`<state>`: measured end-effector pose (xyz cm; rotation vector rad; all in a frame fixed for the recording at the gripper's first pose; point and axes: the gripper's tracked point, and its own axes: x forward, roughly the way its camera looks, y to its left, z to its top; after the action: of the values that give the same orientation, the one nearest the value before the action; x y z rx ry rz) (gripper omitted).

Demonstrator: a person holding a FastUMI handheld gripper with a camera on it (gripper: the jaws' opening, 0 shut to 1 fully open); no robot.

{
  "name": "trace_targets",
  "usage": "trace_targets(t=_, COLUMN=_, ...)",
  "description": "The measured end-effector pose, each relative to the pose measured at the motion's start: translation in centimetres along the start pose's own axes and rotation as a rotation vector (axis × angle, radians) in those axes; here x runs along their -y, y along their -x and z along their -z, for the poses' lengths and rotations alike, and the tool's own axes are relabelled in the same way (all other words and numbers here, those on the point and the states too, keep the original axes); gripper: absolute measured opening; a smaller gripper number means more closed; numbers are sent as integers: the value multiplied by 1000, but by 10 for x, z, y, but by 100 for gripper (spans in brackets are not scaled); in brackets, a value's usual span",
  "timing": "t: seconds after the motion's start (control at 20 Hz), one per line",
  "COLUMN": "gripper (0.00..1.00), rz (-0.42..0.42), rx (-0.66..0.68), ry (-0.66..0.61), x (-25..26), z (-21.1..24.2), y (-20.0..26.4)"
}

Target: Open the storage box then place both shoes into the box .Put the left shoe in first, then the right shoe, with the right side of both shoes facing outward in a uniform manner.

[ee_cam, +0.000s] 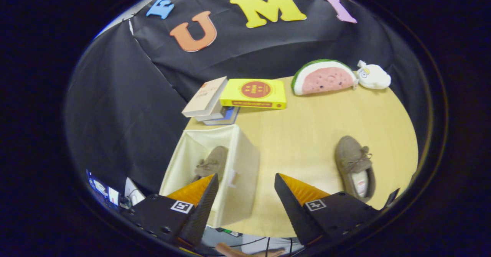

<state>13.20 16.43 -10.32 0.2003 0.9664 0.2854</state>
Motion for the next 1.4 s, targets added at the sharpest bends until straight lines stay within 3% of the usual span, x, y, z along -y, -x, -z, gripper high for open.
trace_targets(t=0.15, gripper=95, rz=95, rx=-7, ry=19, x=66, z=-2, y=2)
trace_targets(t=0.35, gripper=96, rz=259, rx=-58, ry=83, x=150, z=9, y=1)
trace_targets(t=0.55, gripper=96, rz=355, rx=-133, ry=95, x=210, z=22, y=-4)
trace_targets(t=0.85, gripper=96, rz=445, rx=-251, ry=133, x=266, z=40, y=-14)
trace_targets(t=1.0, gripper=91, rz=528, rx=-289, ry=150, x=282, z=39, y=-22)
trace_targets(t=1.3, gripper=18, rz=474, rx=-380, ry=206, x=263, z=50, y=-45)
trace_targets(t=1.4, gripper=12, rz=484, rx=-388, ry=210, x=265, z=52, y=-49)
